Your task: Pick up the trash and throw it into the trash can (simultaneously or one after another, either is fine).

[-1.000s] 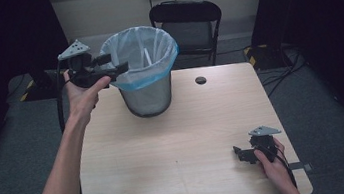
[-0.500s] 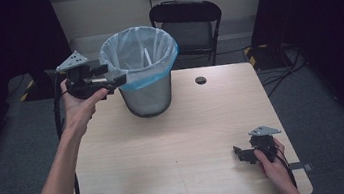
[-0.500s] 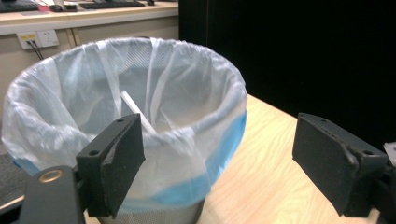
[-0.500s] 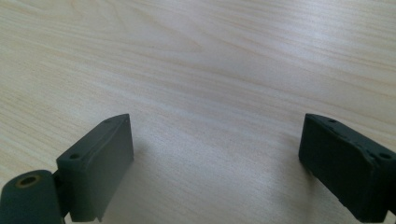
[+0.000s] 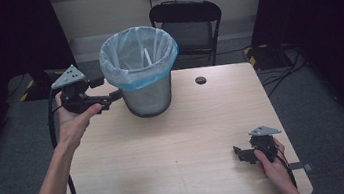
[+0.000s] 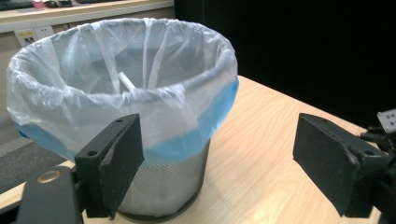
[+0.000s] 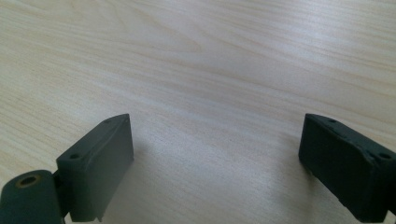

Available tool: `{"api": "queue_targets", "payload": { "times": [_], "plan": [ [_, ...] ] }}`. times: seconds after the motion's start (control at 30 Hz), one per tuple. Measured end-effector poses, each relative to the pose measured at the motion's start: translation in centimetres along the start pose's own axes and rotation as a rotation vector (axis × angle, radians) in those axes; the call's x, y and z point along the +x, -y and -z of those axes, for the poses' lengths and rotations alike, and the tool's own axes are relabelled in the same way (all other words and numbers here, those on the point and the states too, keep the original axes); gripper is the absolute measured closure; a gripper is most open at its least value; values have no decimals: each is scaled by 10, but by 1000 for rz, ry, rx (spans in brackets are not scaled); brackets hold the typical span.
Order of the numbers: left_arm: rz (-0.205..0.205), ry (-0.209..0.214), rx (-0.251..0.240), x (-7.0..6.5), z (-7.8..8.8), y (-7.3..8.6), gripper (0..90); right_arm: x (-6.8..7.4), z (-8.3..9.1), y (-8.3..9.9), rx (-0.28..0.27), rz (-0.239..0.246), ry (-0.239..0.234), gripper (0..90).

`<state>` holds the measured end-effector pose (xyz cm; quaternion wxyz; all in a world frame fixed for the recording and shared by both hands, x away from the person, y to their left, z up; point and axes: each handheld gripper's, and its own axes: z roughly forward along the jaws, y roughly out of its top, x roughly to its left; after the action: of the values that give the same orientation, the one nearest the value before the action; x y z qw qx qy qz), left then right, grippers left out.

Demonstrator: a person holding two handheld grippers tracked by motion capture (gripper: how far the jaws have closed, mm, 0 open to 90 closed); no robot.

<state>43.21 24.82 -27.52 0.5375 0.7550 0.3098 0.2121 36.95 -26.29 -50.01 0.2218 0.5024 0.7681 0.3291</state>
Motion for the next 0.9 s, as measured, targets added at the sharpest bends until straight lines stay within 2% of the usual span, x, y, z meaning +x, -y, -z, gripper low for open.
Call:
{"api": "queue_targets", "payload": {
  "times": [0.13, 0.27, 0.33, 0.4, 0.5, 0.67, 0.83, 0.9],
  "plan": [
    [0, -17, 32, -1, 1, 14, 161, 0, 0, 0, 0, -1, 1, 91],
    [21, -16, 41, -2, 1, 28, 160, 0, 0, 0, 0, -1, 1, 92],
    [31, -18, 61, -2, 0, 34, 160, 0, 0, 0, 0, -1, 1, 91],
    [25, -33, 97, -4, -1, 39, 162, 0, 0, 0, 0, -1, 0, 91],
    [23, -21, 105, -7, -1, 51, 166, 0, 0, 0, 0, 0, 0, 91],
    [29, -48, 129, -11, -4, 74, 167, 0, 0, 0, 0, -1, 1, 91],
    [42, -35, 152, -13, -7, 93, 167, 0, 0, 0, 0, -1, 1, 91],
    [34, -28, 159, -14, -6, 99, 169, 0, 0, 0, 0, 0, 1, 91]
  ]
}}
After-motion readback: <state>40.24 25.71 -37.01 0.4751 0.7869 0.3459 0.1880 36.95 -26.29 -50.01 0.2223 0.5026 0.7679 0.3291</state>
